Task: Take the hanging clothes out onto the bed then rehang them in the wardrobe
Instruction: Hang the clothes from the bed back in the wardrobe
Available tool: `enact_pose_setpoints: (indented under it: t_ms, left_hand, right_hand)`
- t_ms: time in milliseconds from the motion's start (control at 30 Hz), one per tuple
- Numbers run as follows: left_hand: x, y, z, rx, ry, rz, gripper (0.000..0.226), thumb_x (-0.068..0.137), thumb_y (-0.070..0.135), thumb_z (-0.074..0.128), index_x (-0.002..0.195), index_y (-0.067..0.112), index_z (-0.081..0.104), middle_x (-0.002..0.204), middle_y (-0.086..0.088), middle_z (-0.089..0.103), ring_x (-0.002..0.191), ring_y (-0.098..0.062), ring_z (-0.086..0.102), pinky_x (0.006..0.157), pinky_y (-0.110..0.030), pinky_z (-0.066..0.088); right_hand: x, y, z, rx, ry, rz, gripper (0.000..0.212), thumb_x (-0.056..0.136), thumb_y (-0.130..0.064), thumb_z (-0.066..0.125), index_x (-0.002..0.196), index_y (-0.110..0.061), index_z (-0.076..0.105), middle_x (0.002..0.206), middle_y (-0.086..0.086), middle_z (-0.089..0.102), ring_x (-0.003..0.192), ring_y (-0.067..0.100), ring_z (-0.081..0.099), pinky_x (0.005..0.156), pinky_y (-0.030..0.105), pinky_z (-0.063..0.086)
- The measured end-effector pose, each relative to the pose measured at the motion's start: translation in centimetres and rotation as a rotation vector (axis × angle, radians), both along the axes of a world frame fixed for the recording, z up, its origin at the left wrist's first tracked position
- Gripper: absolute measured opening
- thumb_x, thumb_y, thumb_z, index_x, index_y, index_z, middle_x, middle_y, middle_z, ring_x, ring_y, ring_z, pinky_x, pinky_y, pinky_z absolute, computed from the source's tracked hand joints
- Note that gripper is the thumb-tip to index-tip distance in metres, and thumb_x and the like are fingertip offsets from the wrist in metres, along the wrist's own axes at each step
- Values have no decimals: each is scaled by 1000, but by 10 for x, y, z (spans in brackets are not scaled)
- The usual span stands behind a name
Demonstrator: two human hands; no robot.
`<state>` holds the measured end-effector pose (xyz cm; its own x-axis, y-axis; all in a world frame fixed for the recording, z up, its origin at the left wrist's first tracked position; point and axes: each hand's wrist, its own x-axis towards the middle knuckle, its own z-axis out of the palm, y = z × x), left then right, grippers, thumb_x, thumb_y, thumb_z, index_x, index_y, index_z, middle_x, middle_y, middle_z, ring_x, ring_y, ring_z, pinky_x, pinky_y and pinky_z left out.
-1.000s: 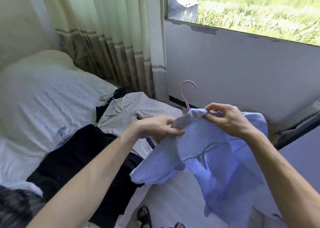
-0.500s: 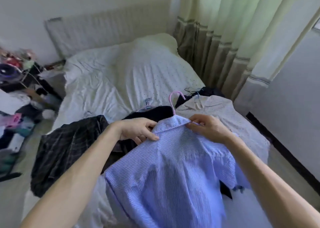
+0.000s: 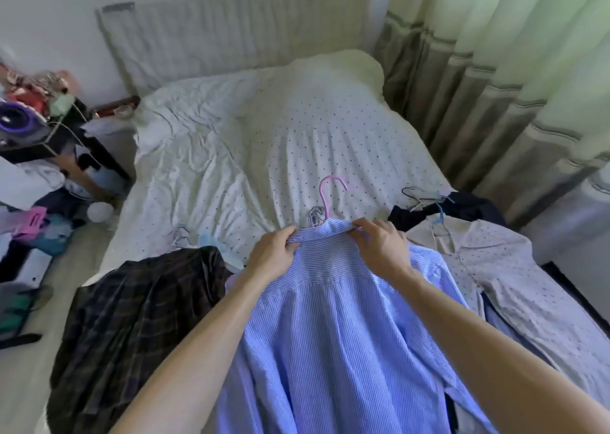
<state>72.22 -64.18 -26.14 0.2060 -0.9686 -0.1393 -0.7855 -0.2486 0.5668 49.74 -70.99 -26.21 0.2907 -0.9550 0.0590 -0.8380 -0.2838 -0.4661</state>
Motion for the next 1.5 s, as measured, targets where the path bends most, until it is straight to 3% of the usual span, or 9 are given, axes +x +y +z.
enact_pose_setpoints:
  t_ms: [267,400,567,667,767,900,1067,1333,1500]
  left_hand:
    - [63,-116,-140,11,-41,140,40,103,14,47,143,12,49,134,-12,56,116,-33,57,91,-45,49]
    - [79,-153,-213,165,-120,170,39,105,21,44,143,20,49,130,-13,57,110,-37,58,85,-46,49]
    - [74,-186,-290,193,-178,83,33,100,15,55,133,16,60,119,-16,64,104,-40,61,82,-50,52]
    - [67,-184,-325,227,-314,50,27,93,11,64,119,17,66,115,-12,60,101,-39,58,74,-49,48]
    - [59,-175,-351,193,-387,43,39,82,4,71,119,15,64,116,-13,61,102,-39,61,84,-55,49]
    - [49,-160,-337,244,-333,41,62,86,20,62,145,16,42,147,-17,43,134,-38,40,100,-64,36]
    - [1,-123,-294,421,-230,10,79,96,34,53,160,26,9,166,-12,4,151,-34,13,113,-64,24]
    - [-106,-110,-248,583,-136,-234,74,100,59,37,157,41,-7,165,1,-21,153,-31,-14,120,-63,6]
    - [-155,-126,-255,645,-170,-210,76,96,70,32,153,49,-14,163,4,-27,151,-36,-18,112,-75,3]
  right_hand:
    - [52,-100,-112,115,180,-46,53,94,-28,55,144,-22,41,144,4,46,130,31,40,104,46,38]
    - [22,-74,-201,355,364,20,67,95,-46,49,153,-29,21,164,2,14,149,31,15,116,50,26]
    - [-5,-4,-281,467,483,124,74,93,-60,39,156,-32,14,166,8,4,150,42,5,111,72,15]
    - [1,3,-302,498,512,142,73,95,-65,23,158,-33,6,166,3,-10,150,38,-17,110,75,1]
    - [6,-11,-311,619,551,180,76,93,-68,26,157,-35,1,164,0,-19,147,36,-26,109,74,-4]
    - [2,-28,-297,799,490,199,72,90,-67,39,153,-38,16,165,-5,-10,150,32,-18,114,69,0]
    - [-29,-38,-244,662,52,-64,45,96,-45,56,134,-21,57,141,-3,53,136,18,41,114,32,28]
    - [-137,-104,-195,652,59,-253,47,97,-47,51,138,-24,45,130,6,60,110,24,62,89,39,52]
    - [-135,-207,-215,603,131,-77,52,98,-47,43,147,-37,29,131,6,64,106,28,65,90,46,54]
